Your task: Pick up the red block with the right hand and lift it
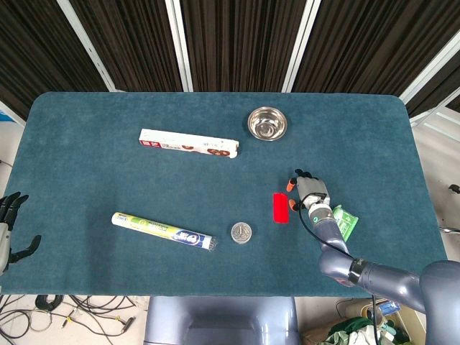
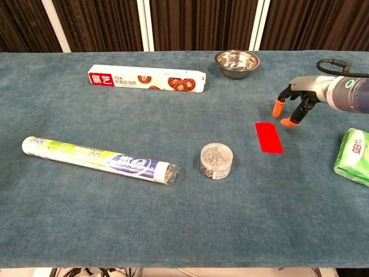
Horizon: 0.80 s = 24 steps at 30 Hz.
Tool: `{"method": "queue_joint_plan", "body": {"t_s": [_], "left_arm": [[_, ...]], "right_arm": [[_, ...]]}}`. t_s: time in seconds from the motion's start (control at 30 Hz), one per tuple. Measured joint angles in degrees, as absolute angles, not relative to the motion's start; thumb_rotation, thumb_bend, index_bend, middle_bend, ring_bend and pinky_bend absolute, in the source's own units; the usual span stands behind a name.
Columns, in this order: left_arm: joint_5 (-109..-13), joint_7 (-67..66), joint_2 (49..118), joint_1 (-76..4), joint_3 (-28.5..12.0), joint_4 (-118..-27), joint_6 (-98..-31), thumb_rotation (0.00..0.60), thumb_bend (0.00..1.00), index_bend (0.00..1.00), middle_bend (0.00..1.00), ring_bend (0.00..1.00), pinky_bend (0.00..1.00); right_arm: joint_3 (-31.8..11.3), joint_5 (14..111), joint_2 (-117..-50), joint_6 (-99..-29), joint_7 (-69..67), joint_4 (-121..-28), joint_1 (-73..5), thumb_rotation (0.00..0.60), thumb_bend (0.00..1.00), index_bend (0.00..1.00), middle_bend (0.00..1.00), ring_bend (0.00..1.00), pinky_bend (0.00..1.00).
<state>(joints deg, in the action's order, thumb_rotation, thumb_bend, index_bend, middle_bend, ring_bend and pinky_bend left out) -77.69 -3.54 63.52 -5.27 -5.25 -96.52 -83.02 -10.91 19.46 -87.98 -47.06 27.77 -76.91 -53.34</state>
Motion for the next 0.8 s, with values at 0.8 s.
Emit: {"method": "queue_joint_plan", "body": {"t_s": [0.8], "left_arm": [[-78.31, -4.57, 63.48, -5.33, -4.91, -96.60, -83.15, 0.600, 0.31, 0.12, 0.07, 0.04, 0.03]], "right_arm": [[-10.69, 19.25, -89.81, -48.60, 29.16, -74.78, -53.36, 0.600, 0.35, 0.41, 0.04, 0.06, 0.14]]}}
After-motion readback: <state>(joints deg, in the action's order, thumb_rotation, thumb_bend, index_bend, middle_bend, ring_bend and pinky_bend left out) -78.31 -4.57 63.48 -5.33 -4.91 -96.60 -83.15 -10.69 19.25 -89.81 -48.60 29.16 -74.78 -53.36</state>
